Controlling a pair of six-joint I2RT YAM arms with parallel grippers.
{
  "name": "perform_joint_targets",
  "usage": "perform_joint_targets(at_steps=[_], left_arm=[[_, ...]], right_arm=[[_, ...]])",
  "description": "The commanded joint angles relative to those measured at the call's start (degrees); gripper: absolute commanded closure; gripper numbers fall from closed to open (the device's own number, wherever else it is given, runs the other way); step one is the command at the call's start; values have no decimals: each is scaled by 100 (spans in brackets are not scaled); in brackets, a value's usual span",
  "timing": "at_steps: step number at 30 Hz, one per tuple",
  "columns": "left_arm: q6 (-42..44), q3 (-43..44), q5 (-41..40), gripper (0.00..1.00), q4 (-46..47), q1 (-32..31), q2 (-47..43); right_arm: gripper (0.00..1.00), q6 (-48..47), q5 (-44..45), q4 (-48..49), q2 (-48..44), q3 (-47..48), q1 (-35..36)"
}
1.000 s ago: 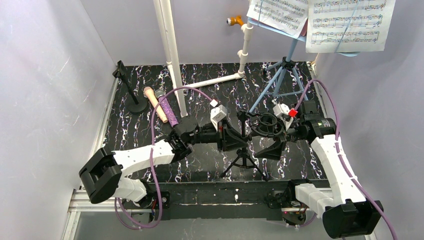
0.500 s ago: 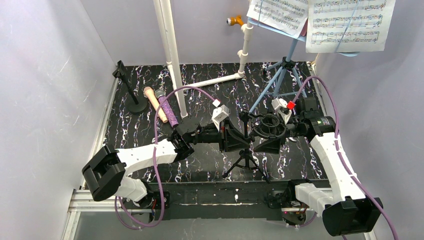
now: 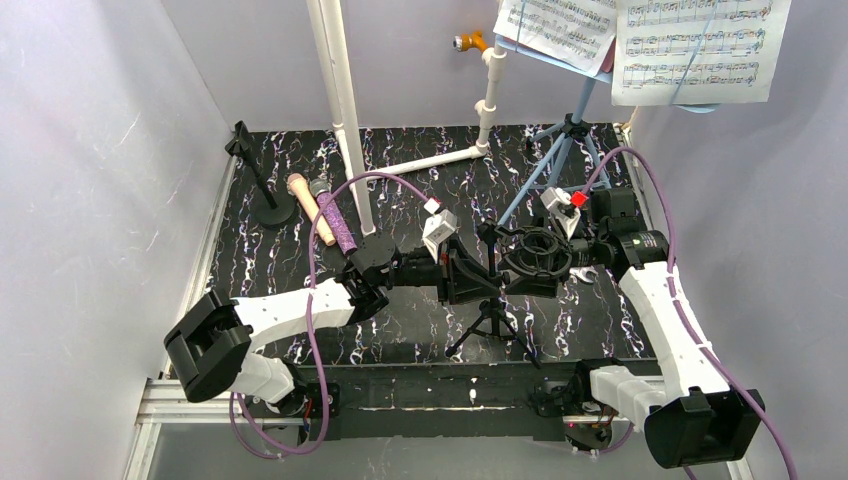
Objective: Pack up the instrument practice props
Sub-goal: Unscrew the knob on the microphone stand.
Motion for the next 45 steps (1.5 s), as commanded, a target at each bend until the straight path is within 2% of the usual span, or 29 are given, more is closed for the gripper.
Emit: perform_joint_targets(at_steps=[1, 12, 16, 17, 24, 29, 33, 39, 42, 45], left_arm=[[-69, -11, 89, 100, 559, -21, -54], [-82, -70, 80, 100, 591, -16, -8], [-69, -96, 69, 100, 601, -19, 3], [-69, -95, 72, 100, 605, -19, 7], [62, -119, 74, 100, 575, -13, -52], [659, -12, 75, 100, -258, -17, -234], [1276, 31, -17, 100, -834, -14, -408], [2116, -6, -297, 100, -1411, -13, -678], [2317, -6, -399, 100, -1595, -13, -703], [2360, -32, -488, 100, -1658, -13, -691]], right_arm=[[31, 241, -94, 254, 10, 77, 15], [32, 420, -94, 401, -5, 10, 5], [37, 455, -94, 418, 1, 22, 7], [40, 457, -94, 426, -5, 7, 6], [80, 722, -94, 695, -51, -147, 6], [95, 1177, -85, 943, -60, -295, 7], [99, 2147, -64, 1548, 20, -443, 7], [99, 3665, 129, 1549, 638, -293, -29], [99, 5012, 508, 2166, 831, -411, -38], [99, 6707, 871, 3365, 695, -840, -30]])
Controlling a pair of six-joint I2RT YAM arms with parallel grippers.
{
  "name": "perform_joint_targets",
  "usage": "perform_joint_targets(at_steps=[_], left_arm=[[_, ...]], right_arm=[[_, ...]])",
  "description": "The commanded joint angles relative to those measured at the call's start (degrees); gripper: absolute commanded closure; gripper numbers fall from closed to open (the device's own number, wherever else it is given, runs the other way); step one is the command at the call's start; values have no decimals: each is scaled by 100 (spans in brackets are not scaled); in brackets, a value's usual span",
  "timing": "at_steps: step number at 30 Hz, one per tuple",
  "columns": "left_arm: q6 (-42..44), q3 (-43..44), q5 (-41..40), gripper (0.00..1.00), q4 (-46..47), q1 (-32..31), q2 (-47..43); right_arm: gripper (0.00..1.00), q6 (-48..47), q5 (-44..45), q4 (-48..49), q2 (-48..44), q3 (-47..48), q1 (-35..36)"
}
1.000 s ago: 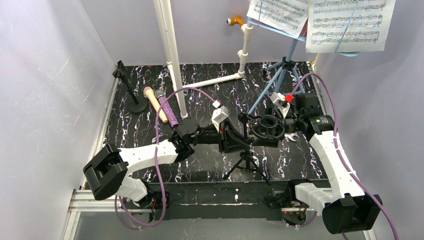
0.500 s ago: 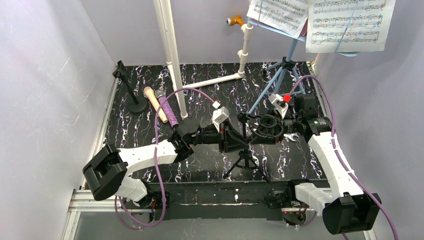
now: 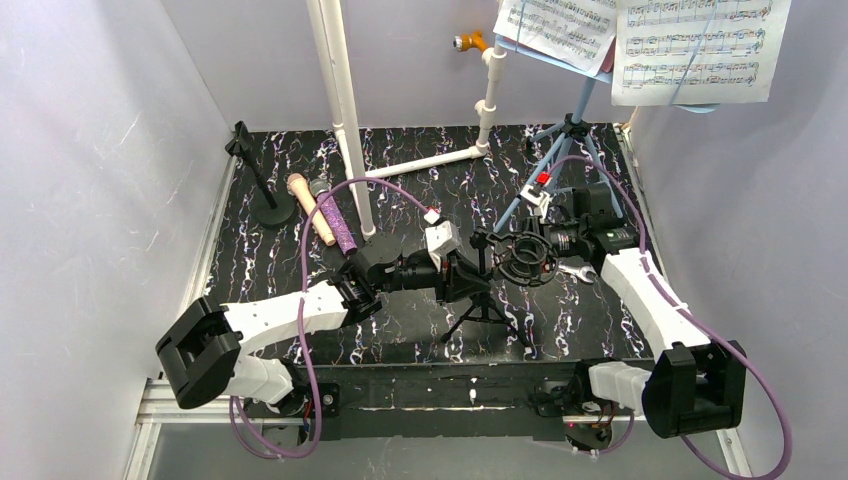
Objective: Pack up the instrument practice props
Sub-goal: Unscrew the knob on the microphone stand.
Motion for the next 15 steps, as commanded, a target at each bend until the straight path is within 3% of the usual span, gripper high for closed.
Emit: perform_joint_targets(at_steps=[1, 3, 4, 8, 11, 15], left_arm=[[434, 94, 262, 100, -217, -37, -392], [388, 66, 209, 100, -217, -37, -389], [336, 59, 172, 100, -217, -37, -387], [61, 51, 37, 100, -212, -37, -409], [-210, 44, 13, 100, -189, -37, -454], [-577, -139, -82, 100, 19, -37, -642]], right_arm=[[99, 2854, 766, 1870, -227, -411, -153], [98, 3405, 941, 2446, -422, -661, -126], [90, 3477, 1005, 2611, -513, -753, -121], [41, 3468, 1077, 3423, -846, -1079, -121], [12, 3168, 1007, 3709, -948, -1162, -121], [2, 2100, 817, 3211, -941, -989, -129]])
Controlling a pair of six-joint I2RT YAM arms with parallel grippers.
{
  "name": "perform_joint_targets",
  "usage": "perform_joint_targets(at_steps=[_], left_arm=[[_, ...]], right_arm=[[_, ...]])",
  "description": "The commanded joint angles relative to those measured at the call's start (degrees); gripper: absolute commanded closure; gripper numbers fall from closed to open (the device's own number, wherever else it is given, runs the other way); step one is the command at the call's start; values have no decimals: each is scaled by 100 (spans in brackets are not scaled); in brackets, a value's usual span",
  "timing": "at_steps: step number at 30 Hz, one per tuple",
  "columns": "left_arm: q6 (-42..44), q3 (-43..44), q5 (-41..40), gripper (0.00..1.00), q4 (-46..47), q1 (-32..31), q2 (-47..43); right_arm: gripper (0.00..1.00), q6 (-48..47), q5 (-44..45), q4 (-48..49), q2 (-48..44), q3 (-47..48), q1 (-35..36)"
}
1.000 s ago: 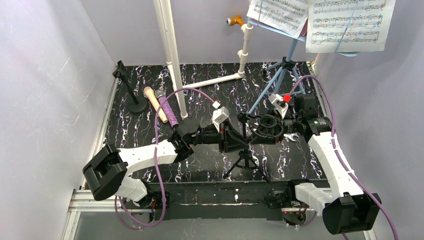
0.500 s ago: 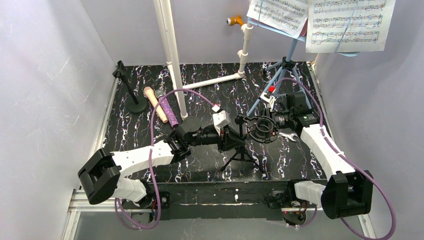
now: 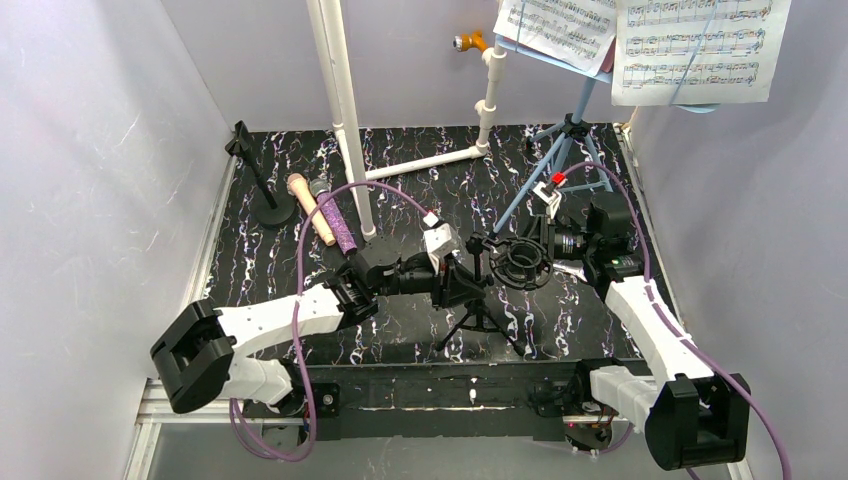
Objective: Pack up the instrument practice props
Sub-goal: Unscrew the knob on the microphone stand.
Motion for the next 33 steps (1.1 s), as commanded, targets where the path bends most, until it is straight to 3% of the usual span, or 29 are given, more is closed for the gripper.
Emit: perform_joint_targets(at_steps=[1, 6, 8, 10, 11, 13, 23, 28, 33], left_arm=[[-511, -170, -37, 100, 615, -15, -591], [-995, -408, -302, 100, 964, -16, -854], [-1192, -450, -393, 100, 1018, -15, -911], [-1384, -481, -453, 100, 1127, -19, -919], [-1474, -491, -436, 100, 1213, -16, -887], [-1645, -480, -385, 100, 1369, -15, -800], [-2368, -348, -90, 100, 2316, -15, 53], [-2496, -365, -41, 100, 2586, -24, 276], [-2600, -414, -59, 100, 2851, -24, 412]], right_arm=[[2, -1170, -187, -81, -82, 171, -16], [2, -3814, -496, -1874, -117, 442, -16], [2, -5312, -693, -2912, -105, 633, -20], [2, -7349, -1101, -4349, -56, 848, -58], [2, -8857, -1186, -5251, -42, 961, -86], [1, -10304, -1202, -6354, -32, 1133, -103], [2, -11226, -1203, -7050, 275, 1529, -153], [2, -10814, -1207, -6970, 397, 1670, -156], [11, -10087, -1211, -6502, 430, 1664, -152]])
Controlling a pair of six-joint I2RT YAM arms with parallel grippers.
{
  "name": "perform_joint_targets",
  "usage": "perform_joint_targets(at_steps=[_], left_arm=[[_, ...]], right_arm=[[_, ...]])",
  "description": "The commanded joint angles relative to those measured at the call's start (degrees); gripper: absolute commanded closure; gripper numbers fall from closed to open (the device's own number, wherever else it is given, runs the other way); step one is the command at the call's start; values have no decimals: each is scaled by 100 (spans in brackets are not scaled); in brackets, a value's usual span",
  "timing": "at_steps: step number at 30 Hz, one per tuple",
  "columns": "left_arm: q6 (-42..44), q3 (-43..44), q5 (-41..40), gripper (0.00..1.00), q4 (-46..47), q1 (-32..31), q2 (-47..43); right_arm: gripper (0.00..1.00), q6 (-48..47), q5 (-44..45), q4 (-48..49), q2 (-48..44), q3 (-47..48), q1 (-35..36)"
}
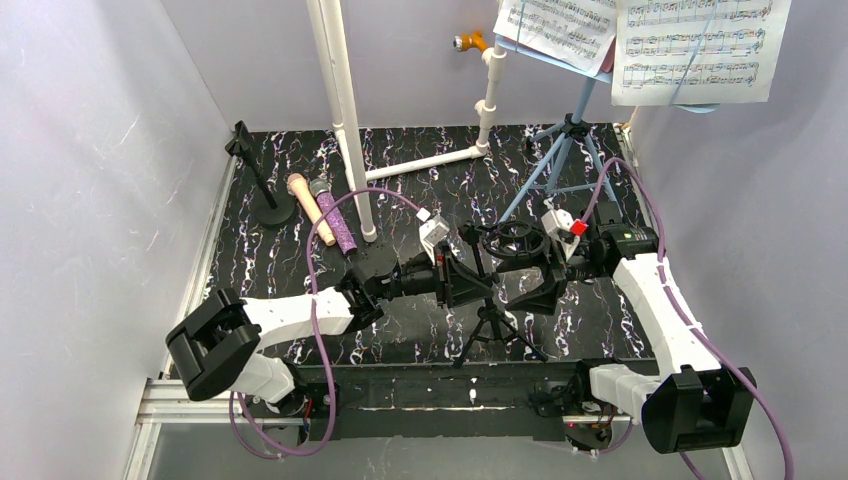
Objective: Pack up the instrument practice props
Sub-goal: Unscrew the knob on the microphone stand.
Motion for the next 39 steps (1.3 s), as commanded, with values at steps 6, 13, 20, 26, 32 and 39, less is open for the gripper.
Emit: perform_joint_targets(at_steps=[6, 13, 20, 26, 32, 39], left_arm=[[-223, 176, 110, 100, 1125, -22, 212], [-324, 216, 165, 100, 1370, -23, 437], [-307, 221, 155, 100, 1443, -22, 474], [-295, 280, 165, 100, 1471, -22, 519], [-303, 327, 187, 100, 1485, -22, 551], [-299, 308, 182, 100, 1485, -26, 545]], right_arm=[[18, 1086, -185, 601, 22, 238, -18], [25, 1496, -184, 670, 231, 411, -16], [27, 1680, -184, 887, 212, 234, -16], [30, 2053, -186, 1327, 30, -21, -12], [40, 2167, -184, 1443, -5, -55, -14], [68, 2388, -184, 1654, -52, -134, -12]])
